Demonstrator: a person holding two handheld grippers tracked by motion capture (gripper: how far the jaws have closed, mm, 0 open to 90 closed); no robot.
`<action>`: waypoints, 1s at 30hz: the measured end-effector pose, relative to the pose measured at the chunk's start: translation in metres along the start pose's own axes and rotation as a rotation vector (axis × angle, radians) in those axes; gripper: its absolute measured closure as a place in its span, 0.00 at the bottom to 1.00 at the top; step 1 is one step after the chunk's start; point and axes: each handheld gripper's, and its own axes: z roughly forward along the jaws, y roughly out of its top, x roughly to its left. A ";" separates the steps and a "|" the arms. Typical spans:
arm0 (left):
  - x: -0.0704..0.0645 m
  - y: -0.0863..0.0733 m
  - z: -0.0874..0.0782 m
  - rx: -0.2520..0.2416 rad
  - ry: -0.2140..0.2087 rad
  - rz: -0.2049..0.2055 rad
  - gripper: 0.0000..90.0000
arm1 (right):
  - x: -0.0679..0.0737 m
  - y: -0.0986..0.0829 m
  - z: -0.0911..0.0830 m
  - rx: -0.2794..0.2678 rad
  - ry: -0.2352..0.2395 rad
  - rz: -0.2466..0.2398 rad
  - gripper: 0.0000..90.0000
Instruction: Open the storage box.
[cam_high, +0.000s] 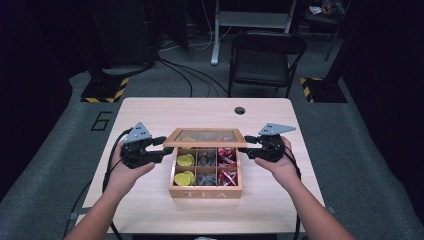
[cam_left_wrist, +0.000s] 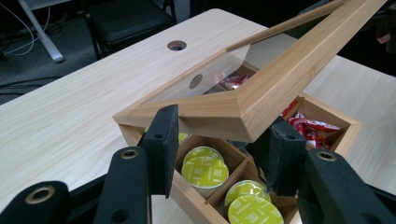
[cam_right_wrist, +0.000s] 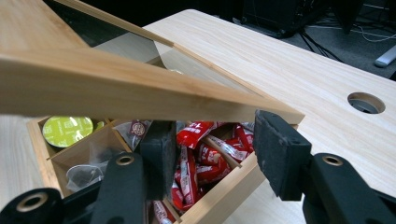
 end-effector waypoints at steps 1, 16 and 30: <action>0.000 0.000 0.000 0.000 0.001 0.000 0.59 | -0.001 0.001 0.001 -0.002 -0.002 -0.008 0.55; 0.007 0.009 0.002 -0.014 -0.005 0.000 0.59 | -0.008 0.015 0.008 -0.002 0.009 -0.032 0.56; 0.018 -0.002 0.027 -0.023 0.041 -0.044 0.54 | -0.010 0.022 0.010 -0.017 -0.018 0.016 0.57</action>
